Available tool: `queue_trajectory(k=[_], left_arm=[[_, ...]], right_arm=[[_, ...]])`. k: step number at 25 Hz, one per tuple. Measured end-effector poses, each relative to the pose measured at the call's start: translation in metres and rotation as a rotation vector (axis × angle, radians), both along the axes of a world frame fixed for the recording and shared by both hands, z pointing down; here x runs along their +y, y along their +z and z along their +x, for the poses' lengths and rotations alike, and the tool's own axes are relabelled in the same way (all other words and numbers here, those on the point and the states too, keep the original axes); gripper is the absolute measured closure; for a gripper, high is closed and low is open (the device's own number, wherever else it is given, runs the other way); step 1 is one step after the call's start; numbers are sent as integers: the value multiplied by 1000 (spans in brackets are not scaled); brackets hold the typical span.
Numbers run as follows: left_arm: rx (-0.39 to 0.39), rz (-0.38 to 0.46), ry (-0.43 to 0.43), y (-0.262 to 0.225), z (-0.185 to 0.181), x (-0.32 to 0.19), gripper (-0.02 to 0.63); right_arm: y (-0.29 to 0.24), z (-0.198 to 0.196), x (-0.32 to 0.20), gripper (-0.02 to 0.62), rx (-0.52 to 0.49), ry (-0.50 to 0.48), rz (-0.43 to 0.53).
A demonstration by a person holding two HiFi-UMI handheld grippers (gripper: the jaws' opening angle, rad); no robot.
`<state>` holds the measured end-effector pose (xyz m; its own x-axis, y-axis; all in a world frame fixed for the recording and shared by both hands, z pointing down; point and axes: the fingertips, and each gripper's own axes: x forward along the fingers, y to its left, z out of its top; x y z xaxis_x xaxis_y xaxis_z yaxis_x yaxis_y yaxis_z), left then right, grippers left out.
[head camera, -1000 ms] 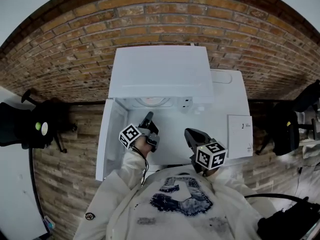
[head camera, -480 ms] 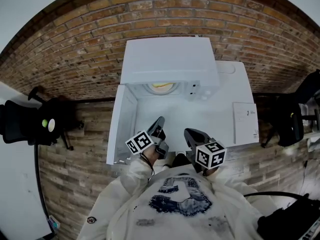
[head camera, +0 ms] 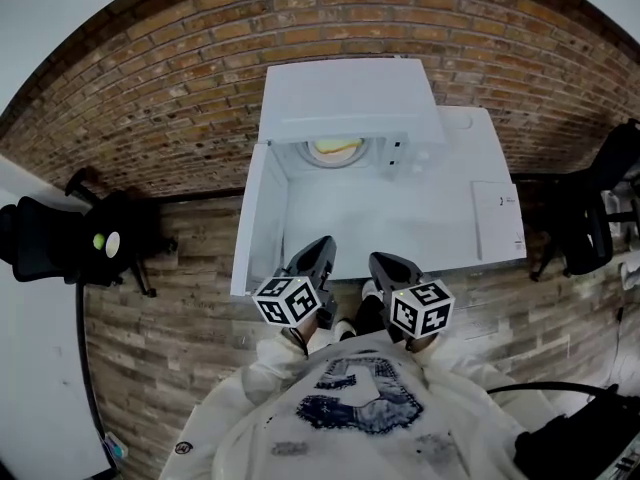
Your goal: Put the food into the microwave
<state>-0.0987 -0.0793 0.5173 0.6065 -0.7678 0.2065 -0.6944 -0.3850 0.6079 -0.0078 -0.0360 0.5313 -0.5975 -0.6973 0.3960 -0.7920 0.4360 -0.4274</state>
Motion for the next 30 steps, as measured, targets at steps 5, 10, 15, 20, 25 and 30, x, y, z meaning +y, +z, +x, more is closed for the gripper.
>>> queue_trajectory(k=[5,10,15,20,25,30], left_arm=[[-143,122,-2,-28,-14,28,600],[-271,191,-38,-50,-35,50,600],[-368,253,-69,-67,-42,60,600],[-418,308,-82,-83,-42,62,600],[-424,307,-91,-83,-43,62,600],[-419,300,-84,-81,-42,61,600]], right_arm=[[-15,-12,19,581,5,6,58],[-43,-21,32,581,35,3,139],[-60,-16,34,581,82,27,200],[-76,-11,30,581,83,49,235],[-80,-13,30,581,87,46,249],[-81,-13,30,581,93,46,257]])
